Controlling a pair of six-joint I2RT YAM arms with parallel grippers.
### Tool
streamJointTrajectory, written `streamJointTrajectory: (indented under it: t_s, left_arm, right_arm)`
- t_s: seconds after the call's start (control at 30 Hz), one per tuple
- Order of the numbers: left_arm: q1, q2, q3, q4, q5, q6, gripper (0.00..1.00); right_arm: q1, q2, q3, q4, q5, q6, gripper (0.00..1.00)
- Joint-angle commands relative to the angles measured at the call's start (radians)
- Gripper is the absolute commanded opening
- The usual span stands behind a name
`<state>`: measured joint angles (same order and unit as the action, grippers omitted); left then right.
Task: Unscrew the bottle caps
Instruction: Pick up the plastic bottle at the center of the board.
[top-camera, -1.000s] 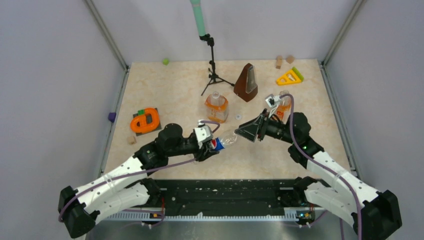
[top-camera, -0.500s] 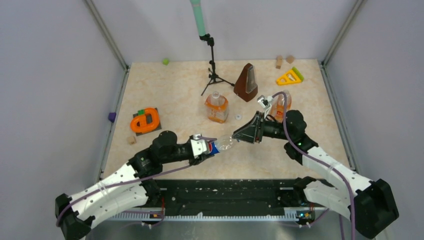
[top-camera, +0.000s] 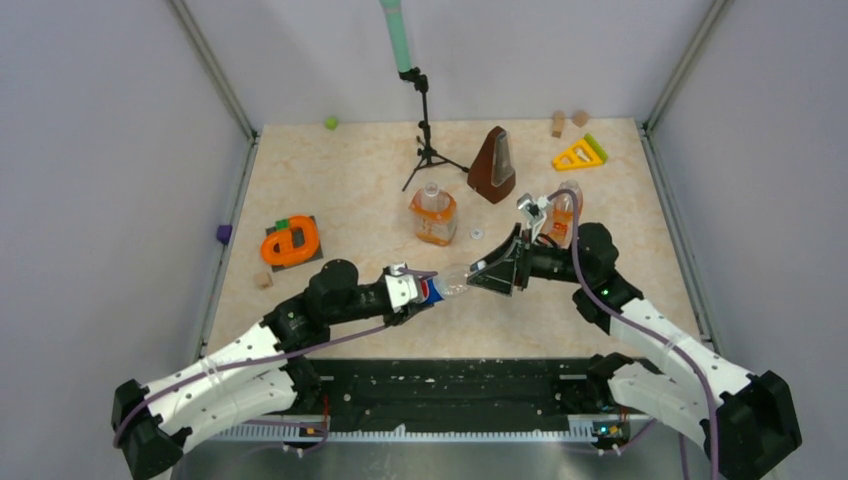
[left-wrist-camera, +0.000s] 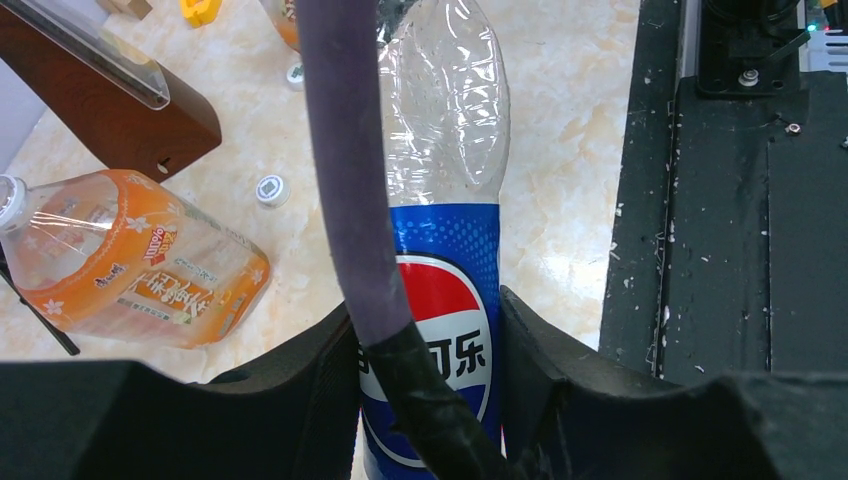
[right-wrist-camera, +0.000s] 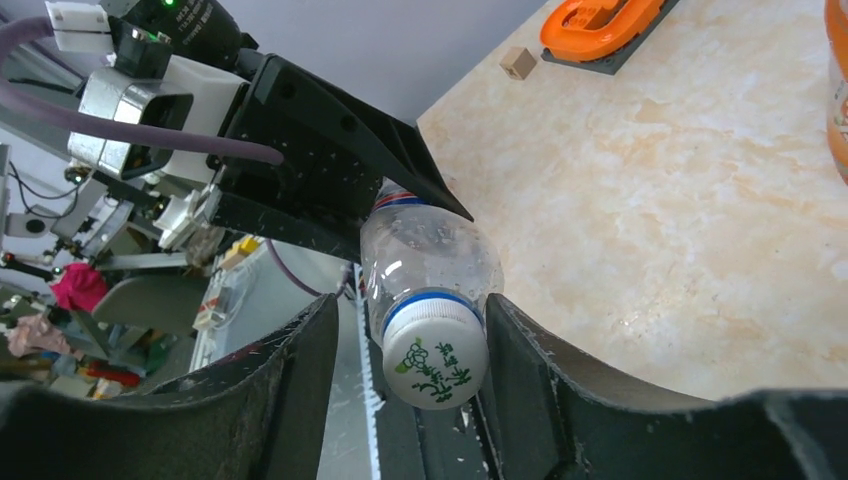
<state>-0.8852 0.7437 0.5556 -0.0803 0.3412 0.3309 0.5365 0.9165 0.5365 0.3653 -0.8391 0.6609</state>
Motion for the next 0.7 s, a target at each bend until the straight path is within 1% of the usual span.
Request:
streamJointTrajectory:
  t_s: [0.0,0.07,0.1,0.13,0.17,0.2,0.23,0.3,0.33,0.37,0.4,0.47,0.5,0.57,0.67]
  left_arm:
    - [-0.004,-0.022,-0.009,-0.001,-0.364,0.063,0.0]
    - [-0.006,-0.023,-0.017,-0.006,-0.348,0.078,0.0]
    - [-0.007,-0.023,-0.021,-0.006,-0.352,0.078,0.0]
    - [-0.008,-0.022,-0.022,-0.007,-0.357,0.076,0.0]
    - [-0.008,-0.023,-0.022,-0.012,-0.36,0.076,0.0]
    - [-0.008,-0.022,-0.021,-0.016,-0.369,0.076,0.0]
    - [-0.008,-0.023,-0.02,-0.018,-0.377,0.068,0.0]
    - [-0.008,-0.025,-0.018,-0.016,-0.39,0.055,0.0]
    - [-0.008,-0.026,-0.019,-0.012,-0.386,0.05,0.09]
    - [-0.008,-0.029,-0.022,-0.005,-0.379,0.047,0.24]
    - [-0.008,-0.032,-0.03,0.013,-0.375,0.04,0.36]
    - [-0.008,-0.041,-0.061,0.101,-0.368,0.022,0.51]
    - [-0.008,-0.042,-0.077,0.136,-0.352,0.017,0.57]
    - [-0.008,-0.035,-0.1,0.184,-0.309,0.012,0.65]
    - [-0.008,-0.007,-0.091,0.197,-0.316,-0.003,0.67]
  right_arm:
    - [0.01,-0.035,0.019,-0.061,0.003,-0.07,0.5]
    - [0.01,-0.035,0.017,-0.061,0.016,-0.069,0.37]
    - [0.01,-0.036,0.014,-0.045,0.015,-0.061,0.35]
    - [0.01,-0.034,0.013,-0.038,0.012,-0.057,0.34]
    - [0.01,-0.035,0.013,-0.038,0.008,-0.058,0.3]
    - [0.01,-0.034,0.013,-0.043,0.008,-0.061,0.24]
    - [0.01,-0.035,0.016,-0.051,0.015,-0.065,0.23]
    - [0.01,-0.035,0.014,-0.047,0.017,-0.068,0.11]
    - [0.01,-0.031,0.012,-0.04,0.011,-0.067,0.08]
    - [0.01,-0.027,0.011,-0.031,0.008,-0.062,0.06]
    - [0.01,-0.019,0.01,-0.02,0.007,-0.054,0.05]
    - [0.011,-0.003,0.006,0.023,0.001,-0.024,0.03]
    - [0.01,0.009,0.002,0.056,-0.006,-0.002,0.01]
    - [0.01,0.026,-0.006,0.124,-0.032,0.036,0.0]
    - [0.011,0.033,-0.004,0.127,-0.025,0.042,0.0]
